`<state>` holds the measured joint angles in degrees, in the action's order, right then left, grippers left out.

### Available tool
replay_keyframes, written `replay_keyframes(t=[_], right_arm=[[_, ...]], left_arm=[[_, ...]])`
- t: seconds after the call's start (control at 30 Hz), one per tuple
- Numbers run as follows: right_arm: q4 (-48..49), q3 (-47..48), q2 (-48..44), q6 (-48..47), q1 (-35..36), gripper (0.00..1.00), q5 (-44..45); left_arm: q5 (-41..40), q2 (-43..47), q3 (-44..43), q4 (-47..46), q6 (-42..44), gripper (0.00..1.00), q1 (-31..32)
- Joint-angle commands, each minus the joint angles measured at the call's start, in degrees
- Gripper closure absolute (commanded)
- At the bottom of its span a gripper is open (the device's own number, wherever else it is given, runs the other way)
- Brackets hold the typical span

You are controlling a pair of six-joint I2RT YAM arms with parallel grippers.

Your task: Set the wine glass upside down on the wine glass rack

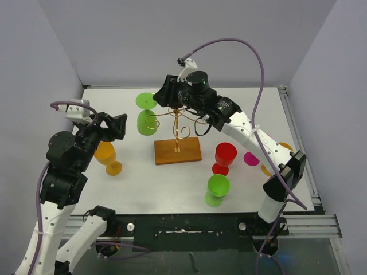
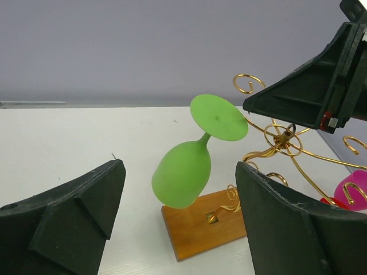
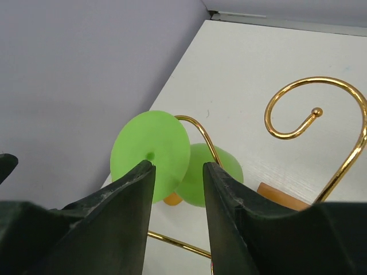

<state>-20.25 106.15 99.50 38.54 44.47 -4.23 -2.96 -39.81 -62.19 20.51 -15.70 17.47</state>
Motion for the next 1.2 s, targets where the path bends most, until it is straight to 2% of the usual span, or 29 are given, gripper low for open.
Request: replay_keyframes(t=[0.0,0.23,0.43,0.57,0.77,1.0,1.17], right_arm=[[-3.3,3.2,-5.6,-4.9,1.0,0.58,2.6],[-5.7,0.3,-14.1,-10.4,1.2,0.45,5.9],[-11.5,-9.7,-25.2,-11.1,1.3,0.44,13.3],[-17.1,-19.9,-33.2,-10.0,1.4,0.44,20.9],[-26.8,-31.0,-40.0,-2.4,1.4,0.43,32.3],[-27.5,-38.3,-39.5,3.3,1.4,0.46,31.8],[-21.6,-44.3,-39.4,2.5,0.8,0.47,28.5]], left_arm=[[3.8,1.2,-1.3,-1.5,2.0,0.23,-0.2],[7.4,1.3,-1.8,0.1,1.8,0.23,-0.2],[11.0,3.0,-1.7,1.8,1.9,0.23,-0.2],[13.3,5.4,-0.9,2.8,2.3,0.23,-0.2],[16.9,9.2,1.4,2.8,2.4,0.23,-0.2],[19.3,12.3,4.7,0.5,1.6,0.23,-0.1],[18.5,13.0,4.6,-0.2,0.9,0.23,-0.2]])
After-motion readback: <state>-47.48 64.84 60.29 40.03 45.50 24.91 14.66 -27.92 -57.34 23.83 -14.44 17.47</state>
